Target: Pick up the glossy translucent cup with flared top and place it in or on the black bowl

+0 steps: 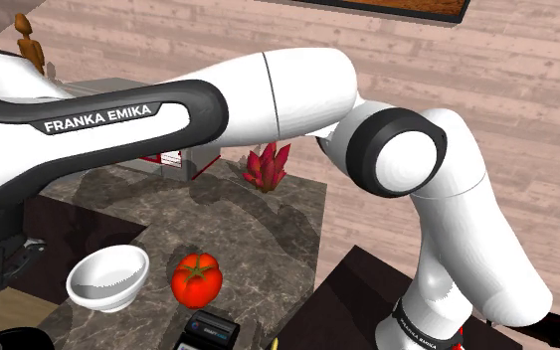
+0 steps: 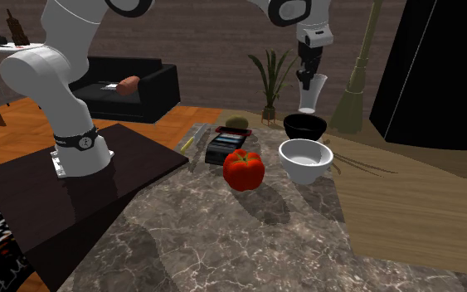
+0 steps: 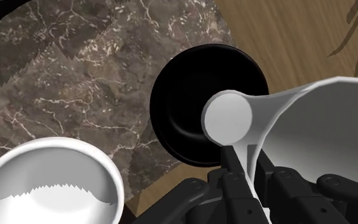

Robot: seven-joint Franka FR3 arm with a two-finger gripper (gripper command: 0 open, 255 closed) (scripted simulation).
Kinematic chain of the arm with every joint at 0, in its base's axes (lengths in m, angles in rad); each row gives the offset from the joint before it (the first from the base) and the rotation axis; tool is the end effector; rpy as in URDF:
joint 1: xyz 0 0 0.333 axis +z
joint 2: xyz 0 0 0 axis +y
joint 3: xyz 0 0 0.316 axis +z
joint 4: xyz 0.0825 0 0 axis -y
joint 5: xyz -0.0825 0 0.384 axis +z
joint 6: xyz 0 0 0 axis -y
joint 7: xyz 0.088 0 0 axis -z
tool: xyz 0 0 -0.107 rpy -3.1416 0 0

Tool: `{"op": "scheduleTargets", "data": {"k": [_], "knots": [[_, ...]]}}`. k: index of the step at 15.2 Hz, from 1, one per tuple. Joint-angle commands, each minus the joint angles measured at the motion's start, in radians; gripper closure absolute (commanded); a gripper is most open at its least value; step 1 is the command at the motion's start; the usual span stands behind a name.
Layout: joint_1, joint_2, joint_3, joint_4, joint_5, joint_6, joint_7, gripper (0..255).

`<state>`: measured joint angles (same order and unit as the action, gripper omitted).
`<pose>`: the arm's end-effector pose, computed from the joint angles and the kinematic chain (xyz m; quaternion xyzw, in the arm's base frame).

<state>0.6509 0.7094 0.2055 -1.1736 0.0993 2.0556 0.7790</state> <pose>0.5302 0.5497 0.3977 -0.9896 0.0108 0.0168 0.1426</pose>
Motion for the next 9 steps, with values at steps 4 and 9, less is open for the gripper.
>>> {"op": "scheduleTargets", "data": {"k": [4,9], "knots": [[0.0,0.019,-0.001,-0.037,0.001,0.056,-0.008,255],[0.0,0.031,-0.001,-0.057,0.001,0.087,-0.014,255]]}}
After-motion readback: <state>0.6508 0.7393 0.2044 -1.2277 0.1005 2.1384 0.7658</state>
